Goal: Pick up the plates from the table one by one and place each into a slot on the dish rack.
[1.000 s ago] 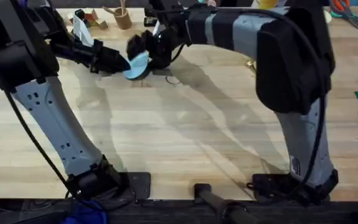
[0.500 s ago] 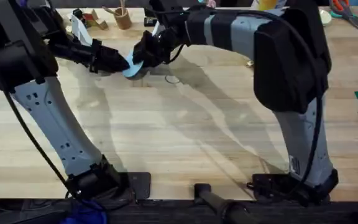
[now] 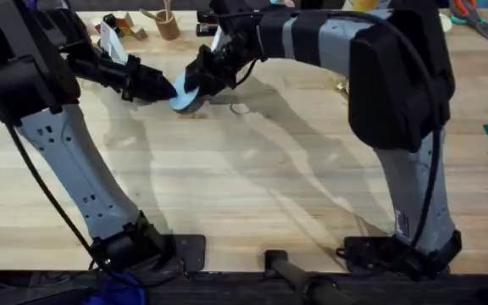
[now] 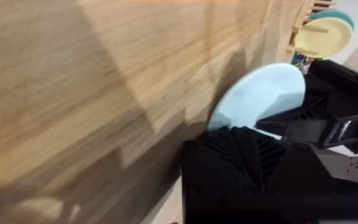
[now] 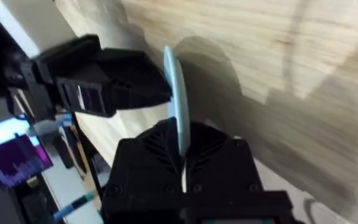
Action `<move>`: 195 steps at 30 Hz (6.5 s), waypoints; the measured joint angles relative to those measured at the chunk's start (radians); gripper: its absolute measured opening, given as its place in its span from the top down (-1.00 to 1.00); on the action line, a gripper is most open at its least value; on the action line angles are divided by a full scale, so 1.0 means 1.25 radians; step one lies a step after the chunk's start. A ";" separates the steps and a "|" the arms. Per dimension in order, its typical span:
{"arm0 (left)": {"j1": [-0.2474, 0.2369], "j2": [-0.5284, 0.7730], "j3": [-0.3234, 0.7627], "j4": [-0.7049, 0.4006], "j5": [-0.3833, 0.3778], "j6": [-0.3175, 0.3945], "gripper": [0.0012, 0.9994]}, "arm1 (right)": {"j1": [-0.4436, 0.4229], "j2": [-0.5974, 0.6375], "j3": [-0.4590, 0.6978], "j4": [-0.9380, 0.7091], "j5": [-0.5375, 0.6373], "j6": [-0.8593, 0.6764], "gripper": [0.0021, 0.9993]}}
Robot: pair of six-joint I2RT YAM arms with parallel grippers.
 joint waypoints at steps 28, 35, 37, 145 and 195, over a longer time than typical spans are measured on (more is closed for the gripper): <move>-0.030 -0.511 0.000 -0.119 -0.232 -0.086 0.92 | -0.019 -0.052 0.412 -0.733 0.351 -0.497 0.94; -0.122 -0.657 0.000 -0.121 -0.341 -0.174 0.92 | -0.019 -0.052 0.566 -0.873 0.444 -0.563 0.94; -0.149 -0.693 0.000 -0.123 -0.374 -0.199 0.92 | -0.019 -0.052 0.602 -0.911 0.468 -0.576 0.94; -0.174 -0.874 0.000 -0.140 -0.505 -0.290 -0.99 | -0.575 -0.774 -0.192 -0.581 0.416 -1.119 0.94; -0.174 -0.874 0.000 -0.140 -0.505 -0.290 -0.99 | -0.743 -0.712 -0.192 -0.554 0.400 -1.185 0.94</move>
